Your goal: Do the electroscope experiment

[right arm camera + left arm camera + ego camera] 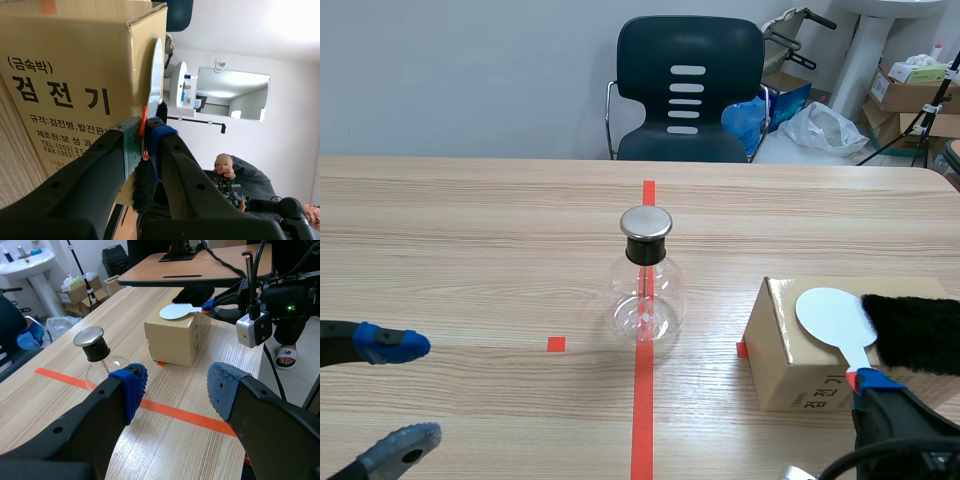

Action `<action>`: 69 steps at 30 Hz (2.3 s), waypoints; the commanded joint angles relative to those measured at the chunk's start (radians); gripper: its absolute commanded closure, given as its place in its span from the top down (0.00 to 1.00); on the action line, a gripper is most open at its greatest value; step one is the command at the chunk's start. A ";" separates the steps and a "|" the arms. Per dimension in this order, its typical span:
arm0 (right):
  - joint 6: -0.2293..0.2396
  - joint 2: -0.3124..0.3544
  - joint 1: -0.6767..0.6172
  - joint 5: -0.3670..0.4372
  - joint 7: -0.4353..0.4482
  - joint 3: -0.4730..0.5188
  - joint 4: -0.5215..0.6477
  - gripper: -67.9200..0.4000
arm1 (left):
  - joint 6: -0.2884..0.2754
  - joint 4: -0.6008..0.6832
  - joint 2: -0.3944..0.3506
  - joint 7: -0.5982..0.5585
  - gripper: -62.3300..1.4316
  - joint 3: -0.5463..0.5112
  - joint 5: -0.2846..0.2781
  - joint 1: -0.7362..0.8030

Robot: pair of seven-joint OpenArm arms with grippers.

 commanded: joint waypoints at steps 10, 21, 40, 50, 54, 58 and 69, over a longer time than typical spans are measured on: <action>-0.058 0.003 0.000 -0.003 -0.004 0.005 0.019 0.02 | -0.003 0.018 0.005 -0.015 0.50 -0.004 -0.010 -0.003; -0.058 0.003 0.000 -0.008 -0.004 0.005 0.019 0.02 | -0.003 0.018 0.005 -0.014 0.50 -0.004 -0.010 -0.003; -0.058 0.027 0.001 -0.067 -0.126 0.002 0.154 0.02 | -0.004 0.018 0.005 -0.014 0.50 -0.004 -0.010 -0.003; -0.058 0.078 0.109 -0.154 -0.311 -0.141 0.197 0.02 | 0.007 -0.019 0.108 0.150 0.18 0.029 -0.006 -0.131; -0.058 0.077 0.151 -0.167 -0.344 -0.202 0.197 0.02 | -0.001 -0.101 0.177 0.247 0.18 0.108 -0.002 -0.272; -0.056 0.077 0.190 -0.167 -0.369 -0.257 0.195 0.02 | -0.005 -0.206 0.235 0.304 0.18 0.202 0.042 -0.398; -0.014 0.069 0.322 -0.167 -0.484 -0.404 0.123 0.02 | -0.004 -0.504 0.380 0.308 0.14 0.360 0.100 -0.666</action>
